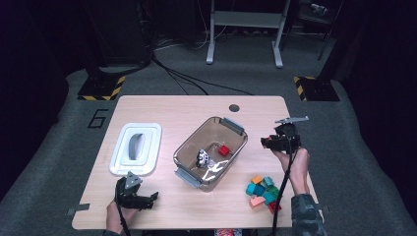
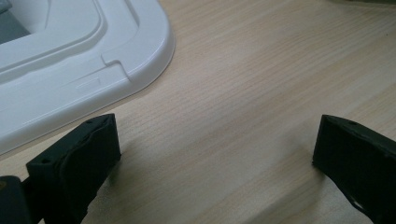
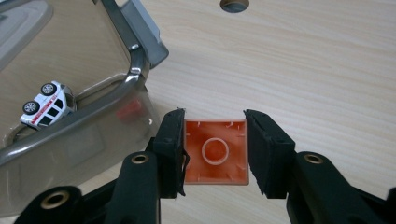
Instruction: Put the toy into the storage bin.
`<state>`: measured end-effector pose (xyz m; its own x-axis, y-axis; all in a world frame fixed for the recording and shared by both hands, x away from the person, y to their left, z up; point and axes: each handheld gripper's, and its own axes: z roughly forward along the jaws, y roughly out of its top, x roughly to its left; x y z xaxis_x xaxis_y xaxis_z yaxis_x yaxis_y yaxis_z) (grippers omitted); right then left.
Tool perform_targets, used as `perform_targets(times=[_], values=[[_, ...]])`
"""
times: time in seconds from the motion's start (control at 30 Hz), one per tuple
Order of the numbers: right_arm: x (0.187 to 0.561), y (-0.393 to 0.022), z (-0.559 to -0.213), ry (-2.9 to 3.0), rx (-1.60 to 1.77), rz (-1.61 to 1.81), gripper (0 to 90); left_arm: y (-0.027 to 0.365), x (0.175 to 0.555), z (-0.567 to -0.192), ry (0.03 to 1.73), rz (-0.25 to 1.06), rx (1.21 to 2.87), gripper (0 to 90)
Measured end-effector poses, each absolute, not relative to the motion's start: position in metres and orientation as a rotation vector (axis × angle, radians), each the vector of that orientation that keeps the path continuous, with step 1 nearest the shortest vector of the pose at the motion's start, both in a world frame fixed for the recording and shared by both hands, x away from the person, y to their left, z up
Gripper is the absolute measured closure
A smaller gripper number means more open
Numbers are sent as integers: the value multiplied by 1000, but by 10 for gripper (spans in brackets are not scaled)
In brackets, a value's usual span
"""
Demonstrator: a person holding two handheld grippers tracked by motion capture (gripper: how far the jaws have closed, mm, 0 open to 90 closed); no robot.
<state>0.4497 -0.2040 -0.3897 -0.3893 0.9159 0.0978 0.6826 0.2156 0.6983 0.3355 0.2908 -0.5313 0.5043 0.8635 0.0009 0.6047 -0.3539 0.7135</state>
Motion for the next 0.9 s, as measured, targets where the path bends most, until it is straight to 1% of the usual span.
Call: perform_targets(times=[0.47,0.9], values=[[454,-195,-362,2142,1412,996,590,291,336,-532,1194,517,2086,5],[461,-171,-345,2168,1337,1051,589,291,336,-532,1194,516,2086,5]])
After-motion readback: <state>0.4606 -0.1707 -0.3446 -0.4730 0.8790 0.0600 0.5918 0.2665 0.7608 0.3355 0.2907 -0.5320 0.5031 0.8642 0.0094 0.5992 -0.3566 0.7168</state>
